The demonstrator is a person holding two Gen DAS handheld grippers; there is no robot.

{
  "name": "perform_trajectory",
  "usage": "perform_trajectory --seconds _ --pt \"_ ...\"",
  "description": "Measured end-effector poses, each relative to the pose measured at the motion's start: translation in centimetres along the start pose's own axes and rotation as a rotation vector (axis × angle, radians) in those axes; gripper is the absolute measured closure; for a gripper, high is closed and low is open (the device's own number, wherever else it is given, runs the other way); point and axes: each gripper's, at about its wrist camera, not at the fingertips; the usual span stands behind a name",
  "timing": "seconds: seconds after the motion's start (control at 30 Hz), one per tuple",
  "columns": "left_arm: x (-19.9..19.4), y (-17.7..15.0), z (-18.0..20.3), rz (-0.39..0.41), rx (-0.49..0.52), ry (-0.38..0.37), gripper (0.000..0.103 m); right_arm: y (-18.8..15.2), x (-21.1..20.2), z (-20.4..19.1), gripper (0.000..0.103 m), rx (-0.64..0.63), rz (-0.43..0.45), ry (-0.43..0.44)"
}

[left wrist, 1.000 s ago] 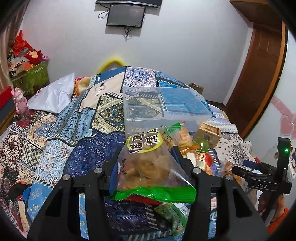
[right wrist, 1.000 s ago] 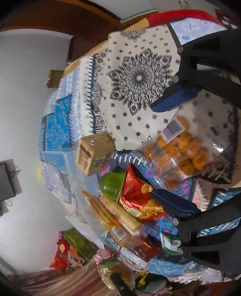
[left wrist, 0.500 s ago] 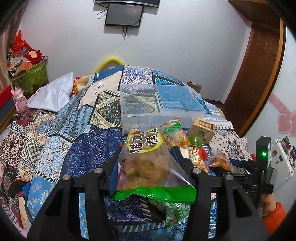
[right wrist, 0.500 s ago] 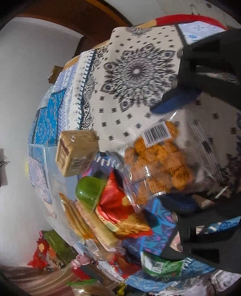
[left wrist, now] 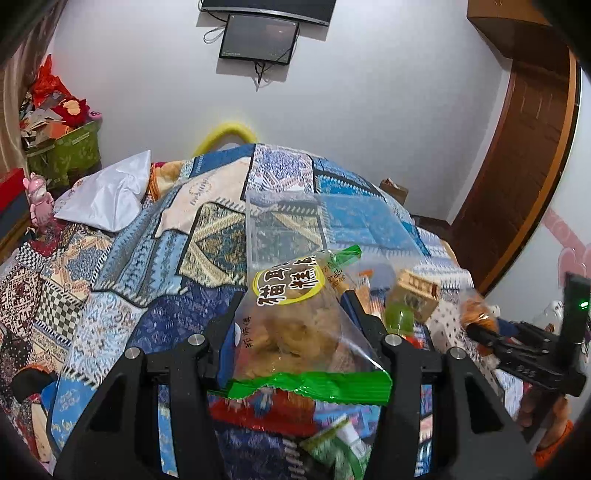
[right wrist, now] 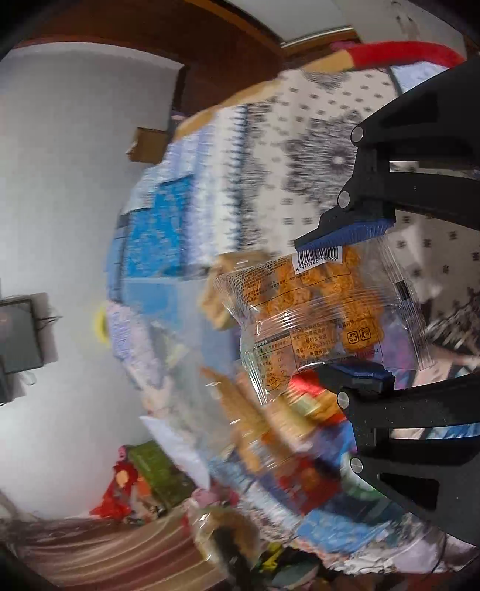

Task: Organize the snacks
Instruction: 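Lift the orange cracker bag with the right gripper toward the clear box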

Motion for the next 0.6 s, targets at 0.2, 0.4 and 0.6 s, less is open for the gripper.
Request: perform_trajectory --seconds 0.2,0.4,0.6 --pt "2.0 1.9 -0.3 0.024 -0.020 0.008 0.052 3.7 0.5 -1.8 0.054 -0.019 0.090 0.042" --pt "4.5 3.6 -0.3 0.038 -0.005 0.023 0.052 6.0 2.5 -3.4 0.054 -0.034 0.132 0.076" --pt "7.9 5.1 -0.2 0.030 0.004 0.019 0.052 7.7 5.5 -4.4 0.054 -0.036 0.140 0.101"
Point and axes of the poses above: each gripper's, at about its wrist camera, not at the fingertips, and x roughly the way its jaws point, z to its right, y to its top, and after that the axes turned 13 degrees about z, right-handed
